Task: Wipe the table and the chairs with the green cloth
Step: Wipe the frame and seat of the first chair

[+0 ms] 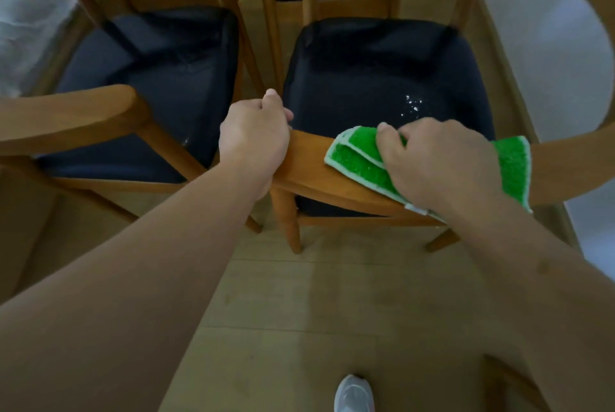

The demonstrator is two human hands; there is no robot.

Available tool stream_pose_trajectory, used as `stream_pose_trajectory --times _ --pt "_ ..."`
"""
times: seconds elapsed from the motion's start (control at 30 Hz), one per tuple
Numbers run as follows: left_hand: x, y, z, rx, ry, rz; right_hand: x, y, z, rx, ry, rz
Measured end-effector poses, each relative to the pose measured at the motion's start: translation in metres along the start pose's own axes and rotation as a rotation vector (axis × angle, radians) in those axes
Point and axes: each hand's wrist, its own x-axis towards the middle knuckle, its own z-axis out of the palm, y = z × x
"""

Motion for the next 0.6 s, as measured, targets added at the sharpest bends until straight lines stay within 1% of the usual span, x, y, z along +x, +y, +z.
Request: stream_pose_trajectory --times 0.07,0.13,0.17,0.27,0.37,0.47,0.53,0.6 --pt "0.0 0.001 0.003 0.013 0.063 -0.006 -0.001 -0.005 0.003 -0.029 0.052 -0.026" --pt "0.0 0.003 0.006 0.102 0.128 0.045 -0.004 -0.018 0.006 -0.018 0.103 -0.1" --pt "-0.001 0.003 0.007 0.148 0.143 0.066 -0.005 -0.026 0.007 -0.005 0.1 -0.142" --pt "-0.001 0.004 0.007 0.25 0.156 0.073 0.003 -0.052 0.011 0.06 0.028 -0.196" --pt "-0.001 0.006 0.008 0.304 0.16 0.04 0.02 -0.06 0.01 0.114 -0.13 -0.217" --pt "-0.002 0.006 0.008 0.335 0.15 0.058 0.029 -0.036 0.003 0.111 -0.228 -0.207" --pt "-0.001 0.004 0.008 0.338 0.142 0.077 0.028 -0.004 -0.003 0.01 -0.214 -0.117" --pt "-0.002 0.002 0.008 0.345 0.141 0.094 0.023 0.021 -0.008 -0.035 -0.174 -0.036"
